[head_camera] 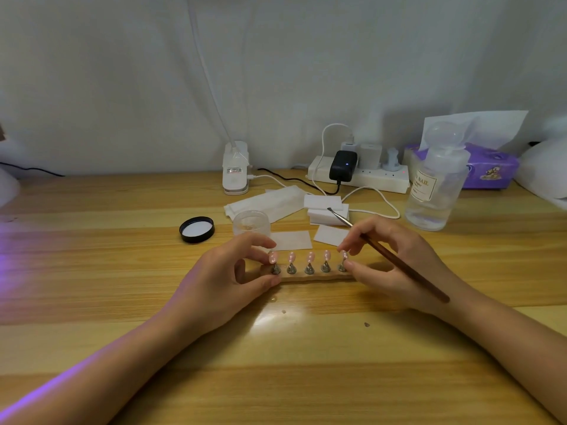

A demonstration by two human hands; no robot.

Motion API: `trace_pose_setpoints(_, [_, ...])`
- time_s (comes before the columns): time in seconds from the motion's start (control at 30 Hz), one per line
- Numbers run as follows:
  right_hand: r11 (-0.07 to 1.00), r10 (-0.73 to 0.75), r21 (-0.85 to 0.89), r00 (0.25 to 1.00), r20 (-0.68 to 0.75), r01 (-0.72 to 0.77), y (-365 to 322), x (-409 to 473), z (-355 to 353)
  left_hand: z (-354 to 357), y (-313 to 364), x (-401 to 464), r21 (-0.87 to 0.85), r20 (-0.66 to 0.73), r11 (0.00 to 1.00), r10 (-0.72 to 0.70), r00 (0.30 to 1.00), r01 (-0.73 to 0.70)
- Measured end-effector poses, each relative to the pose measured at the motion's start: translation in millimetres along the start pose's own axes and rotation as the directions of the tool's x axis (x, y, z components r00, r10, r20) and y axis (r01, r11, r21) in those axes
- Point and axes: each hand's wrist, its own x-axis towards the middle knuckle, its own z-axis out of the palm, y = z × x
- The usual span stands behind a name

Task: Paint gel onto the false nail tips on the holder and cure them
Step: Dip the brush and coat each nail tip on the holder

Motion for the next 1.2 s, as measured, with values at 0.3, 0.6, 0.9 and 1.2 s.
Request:
trace_pose_setpoints(0.3, [0.986, 0.056, 0.159, 0.998, -0.002, -0.055, 3.9, 0.5, 2.9, 0.6, -1.0, 0.4, 0.018, -0.007, 1.000, 0.006, 1.000, -0.005])
trace_pose_setpoints(0.6, [0.934, 0.192, 0.333, 0.967, -0.166, -0.129, 4.5, 3.3, 1.5, 1.6, -3.2, -0.1, 0.017, -0.026, 0.999, 0.032, 0.999, -0.031])
trace_pose_setpoints(0.9, [0.973, 0.058, 0.230, 0.967, -0.249, 0.001, -14.2, 0.2, 11.5, -0.5, 10.5, -3.2, 0.076, -0.209, 0.968, 0.249, 0.946, -0.238])
trace_pose_setpoints(1.2, [0.968, -0.144, 0.180, 0.975, -0.170, 0.175, -37.3, -8.3, 36.3, 1.7, 15.2, -5.2, 0.058, -0.149, 0.888, 0.460, 0.875, -0.456])
